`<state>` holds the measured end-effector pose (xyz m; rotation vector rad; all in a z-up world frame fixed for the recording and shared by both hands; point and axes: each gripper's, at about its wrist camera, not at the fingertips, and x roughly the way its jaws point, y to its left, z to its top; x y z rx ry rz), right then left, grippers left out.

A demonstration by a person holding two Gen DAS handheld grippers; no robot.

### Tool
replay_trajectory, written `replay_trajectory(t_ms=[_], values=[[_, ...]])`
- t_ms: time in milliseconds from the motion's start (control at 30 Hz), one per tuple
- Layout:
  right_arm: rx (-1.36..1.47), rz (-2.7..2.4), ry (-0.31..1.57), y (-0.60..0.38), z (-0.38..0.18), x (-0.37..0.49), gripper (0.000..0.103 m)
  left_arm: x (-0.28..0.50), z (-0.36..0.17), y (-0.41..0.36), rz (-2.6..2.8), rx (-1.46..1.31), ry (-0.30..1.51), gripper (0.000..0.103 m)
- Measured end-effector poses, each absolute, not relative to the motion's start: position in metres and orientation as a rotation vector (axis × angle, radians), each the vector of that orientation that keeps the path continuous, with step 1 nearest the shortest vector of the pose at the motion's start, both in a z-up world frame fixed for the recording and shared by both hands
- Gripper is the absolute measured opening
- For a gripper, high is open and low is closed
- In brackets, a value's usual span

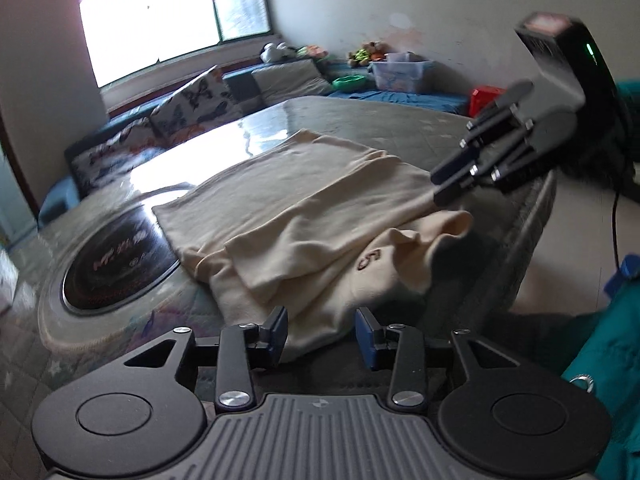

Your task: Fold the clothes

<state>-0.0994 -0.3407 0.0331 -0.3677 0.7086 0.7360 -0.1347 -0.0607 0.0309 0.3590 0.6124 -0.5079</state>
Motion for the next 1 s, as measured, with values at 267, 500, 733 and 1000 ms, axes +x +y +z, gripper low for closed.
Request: replay_trajectory(t_ms=[267,500,733,1000], values=[[-0.440,0.722,0.683,-0.347,0.040,-0.116,0.046,-0.134,0.015,-0.081,-0.529,0.443,0.548,0.041],[-0.532,0.760,0.664,-0.344,0.034,-0.128,0.054,-0.123,0.019,-0.081,-0.511,0.370,0.525,0.017],[-0.578,0.801,0.610,-0.329,0.026,-0.128,0.058,-0.101,0.034,-0.071,-0.487,0.246,0.532,0.011],[-0.497,0.831,0.632,-0.318,0.022,-0.104,0.025,-0.092,0.034,-0.066,-0.484,0.212,0.560,0.012]])
